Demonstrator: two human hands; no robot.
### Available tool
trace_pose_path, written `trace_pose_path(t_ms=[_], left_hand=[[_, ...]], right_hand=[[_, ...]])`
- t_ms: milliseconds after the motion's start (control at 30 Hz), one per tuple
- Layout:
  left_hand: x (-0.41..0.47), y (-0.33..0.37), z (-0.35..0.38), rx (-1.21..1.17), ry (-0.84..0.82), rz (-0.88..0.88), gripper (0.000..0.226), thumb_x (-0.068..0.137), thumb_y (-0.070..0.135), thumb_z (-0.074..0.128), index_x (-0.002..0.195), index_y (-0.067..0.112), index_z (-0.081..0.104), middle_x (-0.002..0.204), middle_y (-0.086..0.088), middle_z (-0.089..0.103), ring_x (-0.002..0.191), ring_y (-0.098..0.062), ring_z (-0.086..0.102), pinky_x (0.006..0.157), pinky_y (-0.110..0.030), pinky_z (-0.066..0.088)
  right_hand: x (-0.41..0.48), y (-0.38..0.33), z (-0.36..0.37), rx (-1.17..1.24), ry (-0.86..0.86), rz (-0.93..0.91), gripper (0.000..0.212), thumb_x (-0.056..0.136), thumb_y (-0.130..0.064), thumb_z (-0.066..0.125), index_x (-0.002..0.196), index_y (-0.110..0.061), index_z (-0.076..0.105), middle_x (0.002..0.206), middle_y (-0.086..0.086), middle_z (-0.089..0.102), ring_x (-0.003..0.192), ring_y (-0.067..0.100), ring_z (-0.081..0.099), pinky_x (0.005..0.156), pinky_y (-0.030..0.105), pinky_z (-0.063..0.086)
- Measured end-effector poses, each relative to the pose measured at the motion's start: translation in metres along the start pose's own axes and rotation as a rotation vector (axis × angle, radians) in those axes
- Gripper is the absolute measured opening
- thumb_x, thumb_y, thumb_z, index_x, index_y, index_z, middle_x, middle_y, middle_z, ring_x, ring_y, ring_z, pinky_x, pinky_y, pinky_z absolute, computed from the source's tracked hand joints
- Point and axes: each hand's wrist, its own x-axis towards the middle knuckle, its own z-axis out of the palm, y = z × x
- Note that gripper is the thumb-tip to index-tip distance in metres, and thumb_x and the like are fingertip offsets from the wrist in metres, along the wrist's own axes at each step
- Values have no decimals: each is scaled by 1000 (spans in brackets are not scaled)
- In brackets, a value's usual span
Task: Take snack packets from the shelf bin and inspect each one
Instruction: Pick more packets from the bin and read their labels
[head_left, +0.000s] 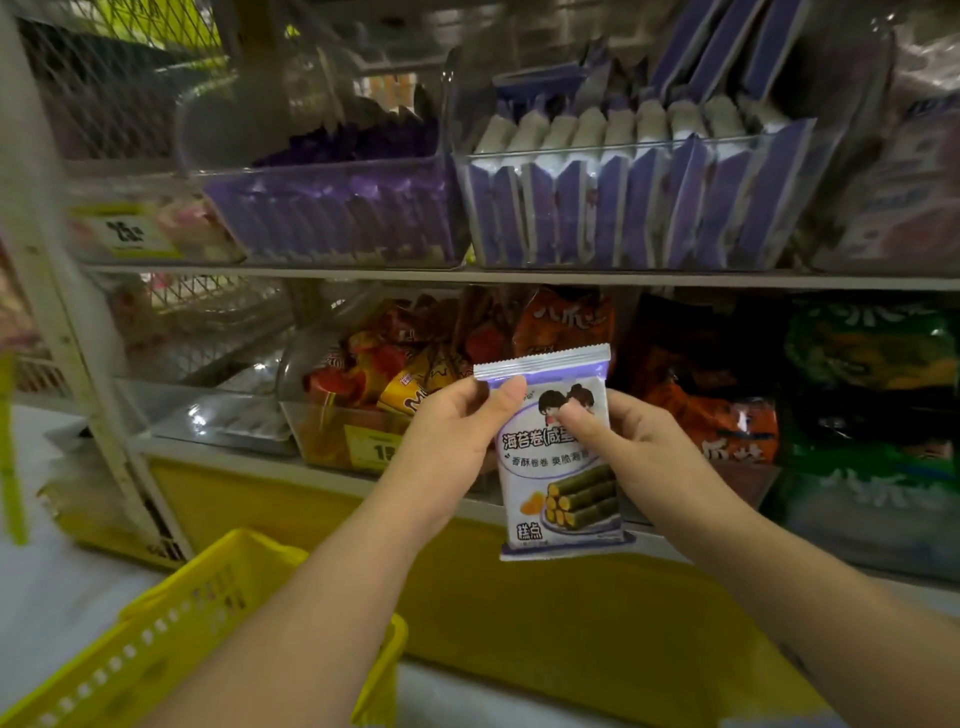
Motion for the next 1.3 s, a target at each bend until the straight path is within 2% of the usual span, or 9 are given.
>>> trace_pose_path(t_ms=[100, 233, 433, 600, 767, 933, 1100, 1200, 1300], left_hand=[[-4, 0, 1, -72, 7, -14, 29, 74, 45, 65, 92, 24, 73, 96, -3, 77, 85, -18, 74, 68, -30, 58], [-9, 1, 3, -165, -11, -67, 27, 79, 35, 65, 99, 17, 72, 98, -8, 76, 86, -19, 72, 68, -30, 56], [-11, 1, 6, -191, 20, -91, 20, 94, 16, 56, 95, 16, 76, 94, -15, 75, 82, -23, 71, 73, -37, 55], [-13, -3, 7, -116, 20, -63, 24, 98, 23, 53, 95, 20, 76, 95, -18, 75, 84, -27, 70, 85, -51, 52], [-13, 1, 7, -185, -33, -87, 26, 95, 25, 52, 91, 21, 78, 93, -13, 75, 83, -22, 71, 75, -42, 57], [-14, 5, 3, -266, -94, -119, 34, 86, 24, 54, 108, 1, 68, 92, -14, 73, 80, -21, 69, 64, -32, 58], [-18, 11, 0, -246, -125, -160, 36, 97, 27, 45, 108, 1, 67, 91, -14, 73, 79, -21, 70, 64, -33, 59], [-18, 12, 0, -252, -109, -174, 35, 100, 28, 42, 106, 5, 67, 90, -13, 74, 78, -20, 70, 63, -35, 60], [-16, 13, -3, -310, -31, -196, 35, 101, 29, 42, 108, 4, 65, 93, -15, 73, 83, -25, 70, 66, -39, 61]], right_hand=[[-3, 0, -2, 76, 1, -5, 32, 85, -46, 56, 106, -27, 71, 102, 4, 75, 90, 25, 73, 73, 36, 61], [-6, -5, -3, 236, 21, 19, 34, 87, -37, 58, 108, -16, 73, 105, 12, 74, 98, 27, 72, 74, 32, 60], [-8, -7, -1, 300, 106, 48, 20, 88, -18, 59, 100, -12, 75, 98, 16, 75, 89, 29, 73, 64, 31, 59], [-8, -5, 2, 294, 165, 58, 19, 93, -15, 58, 104, -8, 71, 97, 17, 75, 89, 31, 73, 69, 36, 60], [-9, -8, 2, 362, 206, 69, 14, 90, -10, 59, 95, -5, 71, 88, 17, 75, 74, 25, 74, 57, 29, 57], [-9, -8, -1, 341, 224, 90, 20, 90, -18, 61, 90, -1, 71, 88, 22, 74, 76, 30, 72, 62, 34, 59], [-8, -5, -1, 244, 248, 122, 33, 95, -34, 55, 85, -8, 74, 88, 20, 74, 81, 33, 73, 78, 47, 56], [-4, -5, -7, 197, 149, 179, 38, 94, -41, 53, 99, -8, 71, 98, 18, 74, 88, 31, 72, 81, 44, 55], [-6, -12, -22, 61, -193, 297, 45, 87, -45, 58, 113, -9, 68, 109, 12, 72, 100, 26, 70, 85, 36, 57]])
